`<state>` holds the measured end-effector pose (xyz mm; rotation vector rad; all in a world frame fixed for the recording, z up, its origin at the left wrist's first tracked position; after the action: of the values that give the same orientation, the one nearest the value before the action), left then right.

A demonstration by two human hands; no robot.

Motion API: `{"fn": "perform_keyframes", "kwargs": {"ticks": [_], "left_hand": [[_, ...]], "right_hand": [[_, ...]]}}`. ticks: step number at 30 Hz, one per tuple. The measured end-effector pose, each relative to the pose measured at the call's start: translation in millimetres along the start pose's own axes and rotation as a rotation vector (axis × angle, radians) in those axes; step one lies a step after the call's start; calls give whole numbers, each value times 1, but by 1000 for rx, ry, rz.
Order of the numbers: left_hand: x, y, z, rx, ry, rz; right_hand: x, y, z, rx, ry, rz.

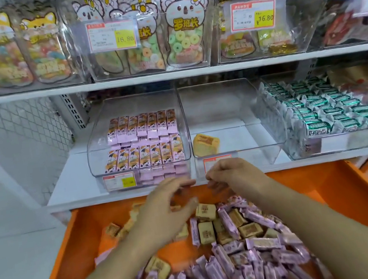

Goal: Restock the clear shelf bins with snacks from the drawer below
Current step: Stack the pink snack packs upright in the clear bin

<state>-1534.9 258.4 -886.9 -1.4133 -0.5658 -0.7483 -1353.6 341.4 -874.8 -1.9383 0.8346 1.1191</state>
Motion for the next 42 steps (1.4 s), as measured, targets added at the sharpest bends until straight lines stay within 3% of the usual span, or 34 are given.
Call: {"fn": "perform_keyframes", "kwargs": {"ticks": [4,7,13,18,23,27,32,37,42], "left_hand": [[-50,70,-26,-144,-169,-47],[-82,112,-36,-296,-315,-41],[-134,178,-19,-449,-345,25],[-154,215,3,-445,-419,101],[-172,242,6,-455,-546,119],[-172,244,2,-437,-696,-107],[-155,206,2,-308,-778,-402],[-116,123,-3,-238,-788,-657],[-54,26,-12,-145,-678,-827]], "right_hand": [[63,10,5,-2,141,-187],[109,19,11,-32,182,-484],[172,20,45,21,249,-685],[211,26,70,187,444,-807],[235,33,86,229,523,-837],[242,32,84,239,526,-761],[221,13,71,241,501,-397],[173,12,42,29,465,48],[91,26,-2,-79,238,98]]}}
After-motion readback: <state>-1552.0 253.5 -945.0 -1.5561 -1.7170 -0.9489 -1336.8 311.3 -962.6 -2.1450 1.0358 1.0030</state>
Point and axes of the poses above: each hand's wrist, its own z-axis towards the middle knuckle, its own y-axis out of the palm, x = y × z, the point moved 5 cm from there along z, towards the middle knuckle, and after that the axes turned 5 degrees about -x, right-handed, at the moved point
